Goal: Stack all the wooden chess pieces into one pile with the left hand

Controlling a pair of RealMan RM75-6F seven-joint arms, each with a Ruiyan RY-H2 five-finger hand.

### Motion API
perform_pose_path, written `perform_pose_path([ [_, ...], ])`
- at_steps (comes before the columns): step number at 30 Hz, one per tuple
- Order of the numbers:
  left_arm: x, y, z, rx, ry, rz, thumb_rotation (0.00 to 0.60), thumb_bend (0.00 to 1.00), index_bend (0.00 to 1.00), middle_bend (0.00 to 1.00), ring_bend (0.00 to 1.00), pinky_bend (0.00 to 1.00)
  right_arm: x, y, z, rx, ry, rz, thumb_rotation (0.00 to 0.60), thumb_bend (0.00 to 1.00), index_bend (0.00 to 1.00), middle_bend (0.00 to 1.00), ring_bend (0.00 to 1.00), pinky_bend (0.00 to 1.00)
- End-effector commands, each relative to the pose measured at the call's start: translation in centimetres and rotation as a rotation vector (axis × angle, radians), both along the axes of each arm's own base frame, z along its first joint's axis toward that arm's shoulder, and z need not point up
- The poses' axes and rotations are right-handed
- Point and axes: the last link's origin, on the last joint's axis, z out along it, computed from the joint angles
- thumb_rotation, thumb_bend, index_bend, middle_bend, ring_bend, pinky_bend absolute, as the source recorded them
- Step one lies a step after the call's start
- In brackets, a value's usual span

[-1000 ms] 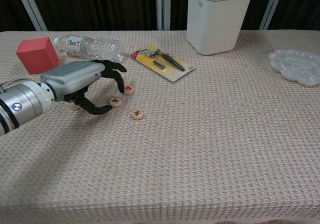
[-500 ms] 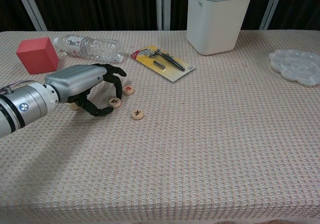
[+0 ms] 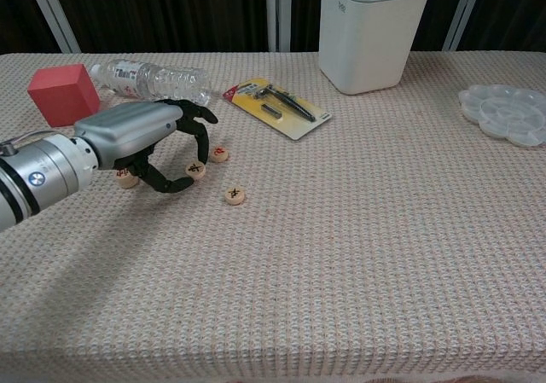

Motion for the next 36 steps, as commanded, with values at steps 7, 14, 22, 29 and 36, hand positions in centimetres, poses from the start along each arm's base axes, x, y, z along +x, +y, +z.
perform_pose_path([
  [7,-1.5,-1.0,3.6,0.026,0.097,0.065,0.600,0.33,0.50,0.10,0.00,0.00,-0.1,0.0,-0.3,0.010,-0.002,-0.004,0.600,0.07,0.00,0.00,0.00,0.00],
  [14,-2.9,-1.9,5.7,0.055,0.099,0.116,0.600,0.33,0.51,0.10,0.00,0.00,0.0,0.1,-0.4,0.013,0.001,0.001,0.600,0.07,0.00,0.00,0.00,0.00],
  [22,-4.1,-2.1,5.5,0.045,0.064,0.157,0.600,0.33,0.51,0.10,0.00,0.00,0.2,0.2,-0.3,0.010,-0.002,0.014,0.600,0.07,0.00,0.00,0.00,0.00],
  [29,-4.3,-1.8,5.1,0.041,0.032,0.167,0.600,0.33,0.50,0.10,0.00,0.00,0.3,0.1,0.0,0.004,0.003,0.007,0.600,0.07,0.00,0.00,0.00,0.00],
  [36,-4.9,-1.7,5.0,0.027,0.021,0.177,0.600,0.33,0.50,0.10,0.00,0.00,0.3,0.1,-0.1,0.006,0.005,0.004,0.600,0.07,0.00,0.00,0.00,0.00],
])
